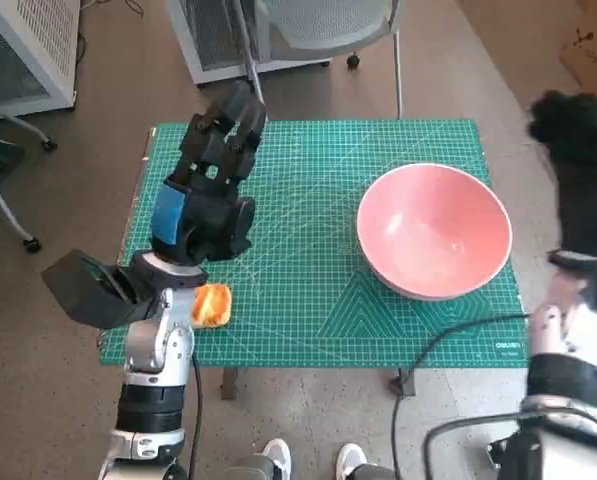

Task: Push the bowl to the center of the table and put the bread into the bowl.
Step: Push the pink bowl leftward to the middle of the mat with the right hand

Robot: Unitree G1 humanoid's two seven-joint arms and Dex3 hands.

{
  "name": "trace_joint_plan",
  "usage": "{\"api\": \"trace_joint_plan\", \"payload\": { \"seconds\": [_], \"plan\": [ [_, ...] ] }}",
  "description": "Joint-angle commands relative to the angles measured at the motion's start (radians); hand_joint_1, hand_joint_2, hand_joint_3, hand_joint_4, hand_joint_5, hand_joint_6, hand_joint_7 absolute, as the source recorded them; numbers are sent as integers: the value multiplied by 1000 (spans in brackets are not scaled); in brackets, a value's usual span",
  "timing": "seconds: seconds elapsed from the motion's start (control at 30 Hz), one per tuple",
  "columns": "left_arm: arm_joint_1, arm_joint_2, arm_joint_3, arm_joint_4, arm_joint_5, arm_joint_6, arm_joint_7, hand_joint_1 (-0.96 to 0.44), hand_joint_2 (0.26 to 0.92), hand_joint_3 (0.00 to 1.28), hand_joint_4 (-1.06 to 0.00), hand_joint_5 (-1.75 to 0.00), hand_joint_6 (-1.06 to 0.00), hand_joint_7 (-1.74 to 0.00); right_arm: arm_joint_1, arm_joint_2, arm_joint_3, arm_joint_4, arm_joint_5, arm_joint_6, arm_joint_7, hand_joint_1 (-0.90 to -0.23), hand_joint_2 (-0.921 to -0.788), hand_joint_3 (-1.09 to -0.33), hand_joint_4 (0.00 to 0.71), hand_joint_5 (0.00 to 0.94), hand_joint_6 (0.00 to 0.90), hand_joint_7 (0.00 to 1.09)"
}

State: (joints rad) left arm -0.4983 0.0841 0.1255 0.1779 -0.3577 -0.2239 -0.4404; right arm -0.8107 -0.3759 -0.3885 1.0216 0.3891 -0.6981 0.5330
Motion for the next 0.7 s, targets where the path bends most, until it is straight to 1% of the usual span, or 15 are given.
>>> {"api": "trace_joint_plan", "payload": {
  "seconds": [0.03, 0.13, 0.27, 0.5, 0.7],
  "plan": [
    [-11, 15, 1, -9, 13, -5, 6, -491, 632, 782, 1, 1, 1, -391, -24, -17, -26, 160, -17, 53, -57, -619, -921, -705, 198, 0, 351, 1],
    [-12, 15, 1, -9, 14, -3, 7, -468, 627, 785, 1, 1, 1, -389, -35, -21, -30, 206, -28, 82, -83, -627, -921, -707, 170, 0, 332, 0],
    [-12, 20, 1, -10, 11, 1, 6, -456, 621, 789, 1, 1, 1, -388, -36, -19, -24, 249, -53, 132, -132, -628, -921, -711, 157, 0, 319, 0],
    [-6, 28, 0, -21, 13, 9, 9, -450, 616, 793, 1, 1, 1, -387, -22, -5, -9, 287, -105, 226, -210, -585, -921, -754, 156, 1, 312, 1],
    [2, 40, 0, -32, 15, 15, 16, -446, 613, 798, 1, 1, 1, -388, -13, 20, -5, 302, -131, 290, -252, -596, -921, -768, 169, 7, 329, 10]
  ]
}}
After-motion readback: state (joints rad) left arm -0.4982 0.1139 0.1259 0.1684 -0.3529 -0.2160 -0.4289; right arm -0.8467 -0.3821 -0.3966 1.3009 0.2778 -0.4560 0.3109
